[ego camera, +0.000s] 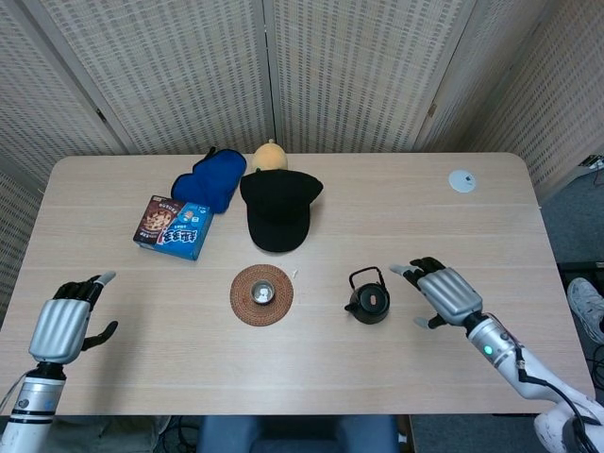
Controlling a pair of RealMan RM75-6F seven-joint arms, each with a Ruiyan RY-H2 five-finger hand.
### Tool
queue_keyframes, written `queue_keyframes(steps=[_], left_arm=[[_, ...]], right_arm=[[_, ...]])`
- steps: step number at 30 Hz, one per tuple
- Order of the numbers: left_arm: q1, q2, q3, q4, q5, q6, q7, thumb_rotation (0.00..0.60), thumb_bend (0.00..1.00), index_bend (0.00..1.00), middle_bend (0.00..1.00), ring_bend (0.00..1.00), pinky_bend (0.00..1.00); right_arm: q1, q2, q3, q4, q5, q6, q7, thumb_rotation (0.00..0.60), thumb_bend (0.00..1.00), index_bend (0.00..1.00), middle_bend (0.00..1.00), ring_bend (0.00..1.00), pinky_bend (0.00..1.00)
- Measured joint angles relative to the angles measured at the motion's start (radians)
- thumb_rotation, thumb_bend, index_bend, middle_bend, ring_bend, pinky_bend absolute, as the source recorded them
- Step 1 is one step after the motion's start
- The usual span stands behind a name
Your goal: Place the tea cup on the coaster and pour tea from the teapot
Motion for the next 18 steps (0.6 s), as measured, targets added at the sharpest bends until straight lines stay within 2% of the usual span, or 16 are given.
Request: queue_keyframes(steps=[7,18], left_arm=[[0.015,-0.004,-0.009,-0.003,0.006,-0.012,0.017,0.6,0.25,0.16,0.24,0.29,0.21],[0.039,0.0,-0.026,-0.01,0.016,-0.018,0.031,0.6,0.25,0.16,0.24,0.29,0.21]], right_arm=[[0.098,-0.073,0.033,0.07,0.094,-0.094,-0.004,0.6,0.51,0.1,0.26,0.08,0.11],[0.232,-0.198,0.062,0.199,0.254,-0.203,-0.014,0.6,0.71,0.1,0.28,0.08,0.09]])
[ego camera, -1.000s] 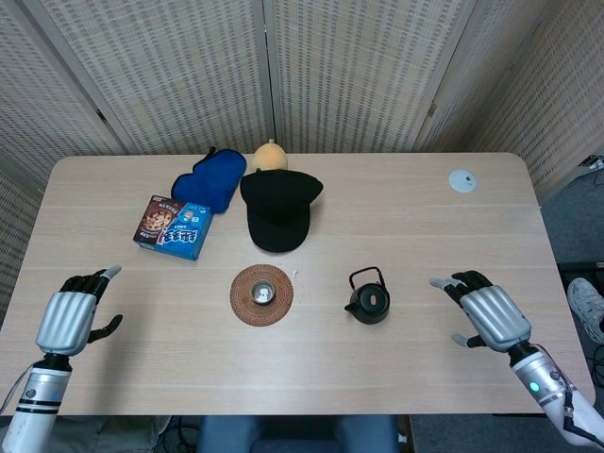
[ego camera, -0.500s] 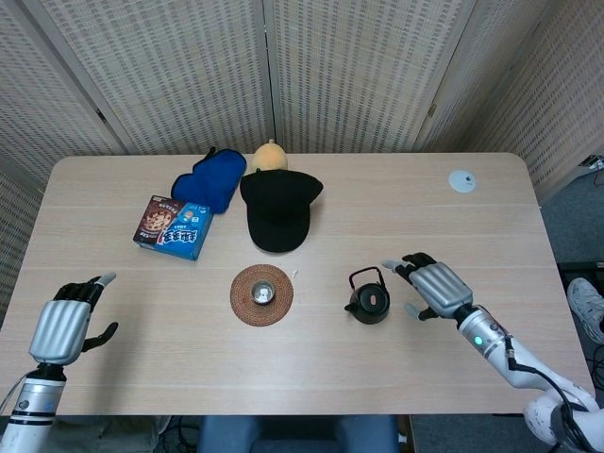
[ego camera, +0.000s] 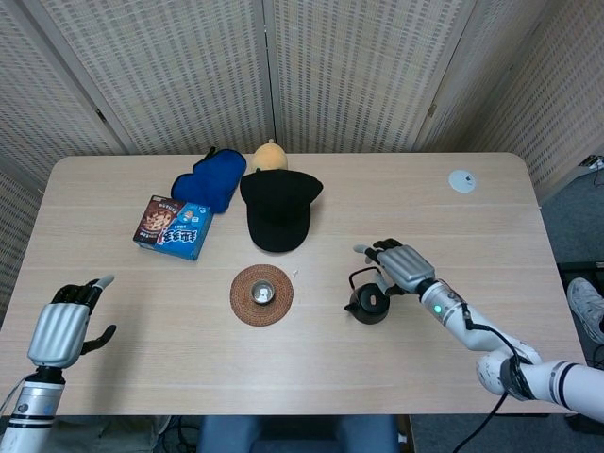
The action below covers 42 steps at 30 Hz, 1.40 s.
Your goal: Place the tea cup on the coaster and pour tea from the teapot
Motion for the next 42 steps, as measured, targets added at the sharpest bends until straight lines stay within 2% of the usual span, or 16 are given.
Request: queue_keyframes(steps=[16,26,32,42], left_arm=[[0.02,0.002,-0.019,-0.005,0.006,-0.006,0.017,0.6,0.25,0.16,0.23,0.29,0.21],[0.029,0.003,-0.029,-0.004,0.01,-0.014,0.02,0.6,0.25,0.16,0.23,0.29,0.2],[0.032,0.007,-0.035,-0.007,0.013,-0.019,0.025,0.6,0.25,0.16,0.23,0.29,0.2],[0.037,0.012,-0.041,-0.005,0.011,-0.028,0.014,0.6,0.25,0.16,0.23,0.29,0.2]], right_arm=[[0.106,-0.118,-0.02,0.139,0.104,-0.083,0.013,0.6,0.74,0.1,0.31,0.08,0.08],[0.12,-0.131,-0.048,0.148,0.115,-0.073,0.014,0.6,0.74,0.1,0.39,0.08,0.08],[0.111,-0.107,-0.053,0.107,0.113,-0.036,0.013,0.6,0.74,0.1,0.43,0.11,0.08],[0.06,-0.003,-0.086,-0.077,0.044,0.064,-0.015,0.6,0.73,0.11,0.43,0.16,0.08]])
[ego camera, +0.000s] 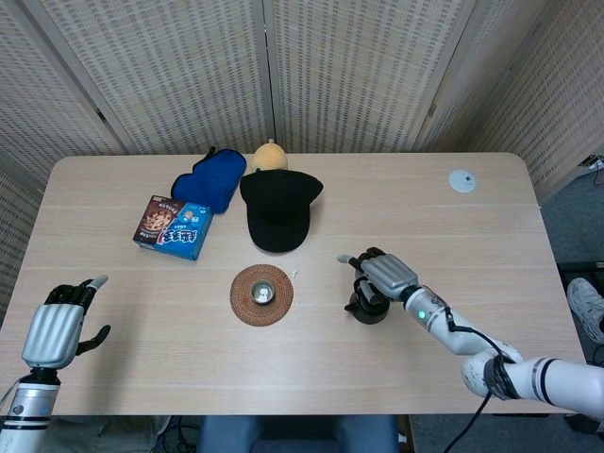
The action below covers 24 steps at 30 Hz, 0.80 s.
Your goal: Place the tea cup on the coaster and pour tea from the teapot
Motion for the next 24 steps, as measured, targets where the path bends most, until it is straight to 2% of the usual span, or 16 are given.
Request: queue_keyframes(steps=[5,10,14,18,21,24], left_arm=[[0.004,0.004,0.001,0.004,-0.004,-0.009,-0.009,0.6,0.25,0.16,0.23,0.29,0.2],[0.011,0.003,-0.002,0.016,0.001,-0.001,-0.03,0.6,0.25,0.16,0.23,0.29,0.2],[0.019,-0.002,-0.005,0.036,0.011,0.015,-0.057,0.6,0.25,0.16,0.23,0.29,0.2],[0.026,-0.003,-0.007,0.051,0.016,0.021,-0.076,0.6,0.25,0.17,0.23,0.29,0.2],[0.03,0.0,-0.007,0.055,0.017,0.022,-0.084,0.6,0.25,0.17,0.23,0.29,0.2],[0.034,0.0,-0.007,0.06,0.017,0.022,-0.091,0.6,0.25,0.17,0.23,0.29,0.2]], right_arm=[[-0.041,0.038,-0.035,-0.089,-0.063,0.078,-0.044,0.6,0.68,0.15,0.42,0.18,0.08],[-0.073,0.058,-0.071,-0.143,-0.098,0.146,-0.123,0.6,0.44,0.21,0.38,0.18,0.08],[-0.096,0.058,-0.094,-0.168,-0.109,0.197,-0.206,0.6,0.29,0.22,0.35,0.18,0.08],[-0.127,0.048,-0.112,-0.193,-0.116,0.264,-0.278,0.6,0.18,0.23,0.32,0.19,0.08],[-0.149,0.043,-0.123,-0.21,-0.13,0.305,-0.314,0.6,0.13,0.25,0.31,0.26,0.03],[-0.171,0.042,-0.135,-0.223,-0.153,0.342,-0.347,0.6,0.1,0.28,0.31,0.29,0.0]])
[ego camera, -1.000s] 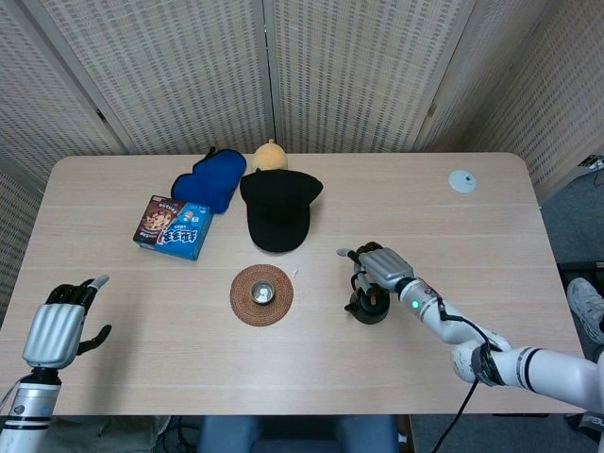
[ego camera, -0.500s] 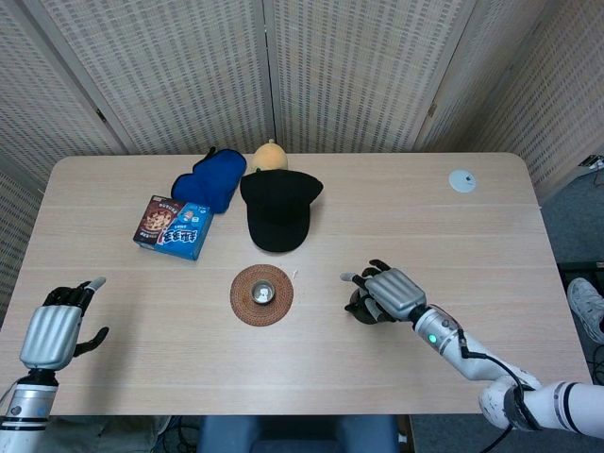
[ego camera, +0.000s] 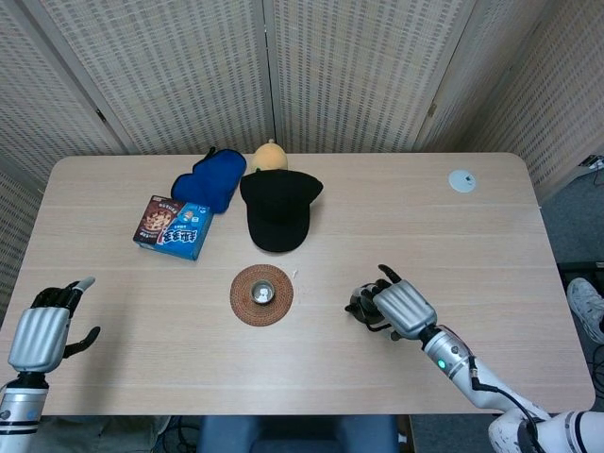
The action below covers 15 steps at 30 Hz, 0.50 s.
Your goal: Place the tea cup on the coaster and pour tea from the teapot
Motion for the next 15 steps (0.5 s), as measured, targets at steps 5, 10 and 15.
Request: queue_keyframes(steps=[5,10,15], left_arm=[[0.003,-0.001,-0.002,0.007,-0.003,-0.004,-0.009,0.6,0.25,0.17,0.23,0.29,0.2],[0.003,-0.001,-0.003,0.009,0.004,-0.007,-0.016,0.6,0.25,0.17,0.23,0.29,0.2],[0.006,-0.003,-0.003,0.011,0.008,-0.006,-0.026,0.6,0.22,0.17,0.23,0.29,0.19]], right_arm=[[-0.042,-0.002,-0.017,-0.021,-0.03,0.049,-0.016,0.6,0.0,0.29,0.32,0.29,0.0],[-0.073,-0.005,-0.026,-0.031,-0.043,0.066,0.02,0.566,0.0,0.33,0.39,0.3,0.0],[-0.094,-0.018,-0.027,-0.033,-0.047,0.086,-0.012,0.433,0.0,0.43,0.45,0.32,0.0]])
